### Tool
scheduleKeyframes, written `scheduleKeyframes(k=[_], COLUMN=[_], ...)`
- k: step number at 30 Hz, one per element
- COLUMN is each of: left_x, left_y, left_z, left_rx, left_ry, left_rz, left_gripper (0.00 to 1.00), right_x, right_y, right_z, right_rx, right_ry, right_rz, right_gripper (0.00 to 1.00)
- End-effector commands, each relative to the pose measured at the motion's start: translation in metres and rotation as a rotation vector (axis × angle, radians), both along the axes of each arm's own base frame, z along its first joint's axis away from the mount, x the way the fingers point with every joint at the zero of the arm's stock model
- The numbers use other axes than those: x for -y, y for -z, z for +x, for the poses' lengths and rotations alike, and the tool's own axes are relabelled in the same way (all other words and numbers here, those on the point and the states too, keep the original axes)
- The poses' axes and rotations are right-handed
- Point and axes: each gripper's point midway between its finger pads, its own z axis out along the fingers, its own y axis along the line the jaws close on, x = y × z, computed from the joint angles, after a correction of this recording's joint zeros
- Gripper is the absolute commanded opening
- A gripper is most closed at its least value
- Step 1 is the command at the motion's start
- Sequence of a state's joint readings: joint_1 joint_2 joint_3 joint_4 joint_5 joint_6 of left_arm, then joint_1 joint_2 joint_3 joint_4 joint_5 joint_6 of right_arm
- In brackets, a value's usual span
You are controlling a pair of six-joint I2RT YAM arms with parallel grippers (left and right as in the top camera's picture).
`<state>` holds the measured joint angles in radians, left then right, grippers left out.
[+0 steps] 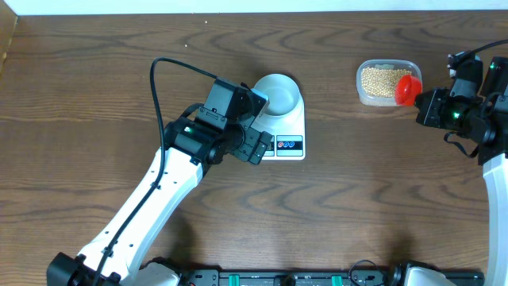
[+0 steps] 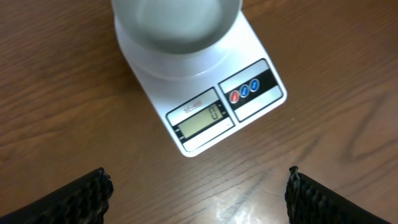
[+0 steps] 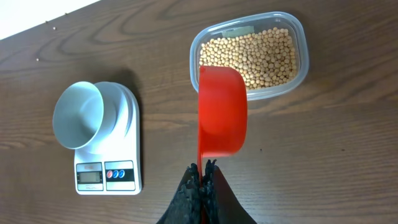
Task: Scoop item into bowl and weigh 50g on scale
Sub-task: 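Raise the left gripper back from the scale display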
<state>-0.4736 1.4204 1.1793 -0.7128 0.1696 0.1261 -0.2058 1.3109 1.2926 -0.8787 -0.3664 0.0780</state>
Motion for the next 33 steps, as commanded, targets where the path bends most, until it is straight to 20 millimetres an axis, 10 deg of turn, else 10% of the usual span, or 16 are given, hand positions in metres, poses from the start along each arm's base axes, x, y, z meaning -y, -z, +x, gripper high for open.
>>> scheduleKeyframes(k=[1,33], left_x=[-0.0085,-0.0084], left_y=[-0.0014,-0.0013], left_z=[0.0057,0.0054], left_rx=[0.028,0.027], left_ry=[-0.02,-0.019], left_rz=[0.041,0.041], left_gripper=[0.91,0.91], right_x=[-0.0007,-0.001], right_y=[-0.0061,-0.0051], right_z=[0.0007,-0.0005], right_rx=[0.013,0.007], right_ry=[-0.008,-0.008], right_rz=[0.002,0.003], right_gripper=[0.01,0.01])
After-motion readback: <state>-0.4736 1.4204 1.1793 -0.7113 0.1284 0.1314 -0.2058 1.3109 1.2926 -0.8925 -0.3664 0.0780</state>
